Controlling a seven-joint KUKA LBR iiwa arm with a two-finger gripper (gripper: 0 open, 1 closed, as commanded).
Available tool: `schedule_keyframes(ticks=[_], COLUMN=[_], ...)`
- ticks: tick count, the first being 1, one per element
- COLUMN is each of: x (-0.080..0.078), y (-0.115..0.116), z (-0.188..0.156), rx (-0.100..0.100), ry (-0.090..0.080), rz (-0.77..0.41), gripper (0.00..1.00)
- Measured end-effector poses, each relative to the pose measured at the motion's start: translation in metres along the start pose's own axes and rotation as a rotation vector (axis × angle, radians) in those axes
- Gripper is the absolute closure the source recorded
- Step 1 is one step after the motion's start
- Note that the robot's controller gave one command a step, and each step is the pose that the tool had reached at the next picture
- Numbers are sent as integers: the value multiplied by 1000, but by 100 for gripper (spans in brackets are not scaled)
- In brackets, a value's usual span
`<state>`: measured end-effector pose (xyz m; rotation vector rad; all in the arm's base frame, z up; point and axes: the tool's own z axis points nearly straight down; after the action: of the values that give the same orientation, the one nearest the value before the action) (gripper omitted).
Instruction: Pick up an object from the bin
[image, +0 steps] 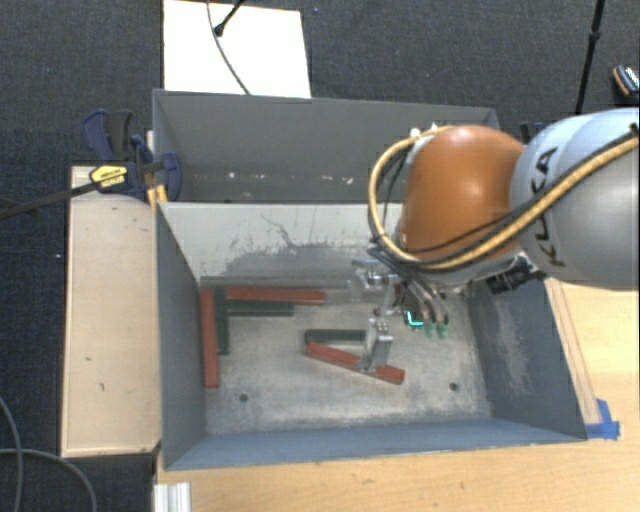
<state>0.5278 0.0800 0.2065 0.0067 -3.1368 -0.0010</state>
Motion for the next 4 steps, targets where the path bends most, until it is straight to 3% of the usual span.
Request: schedule_keyframes(ticks=[1, 2, 3, 4], x=[-25, -27, -13, -12], y=[-15, -15, -33, -33], z=[140, 135, -11, -8], rx=[0, -1, 2, 0], ry=[-1, -7, -14, -8], rz=[63, 66, -218, -216], gripper=[0, 100, 100, 0])
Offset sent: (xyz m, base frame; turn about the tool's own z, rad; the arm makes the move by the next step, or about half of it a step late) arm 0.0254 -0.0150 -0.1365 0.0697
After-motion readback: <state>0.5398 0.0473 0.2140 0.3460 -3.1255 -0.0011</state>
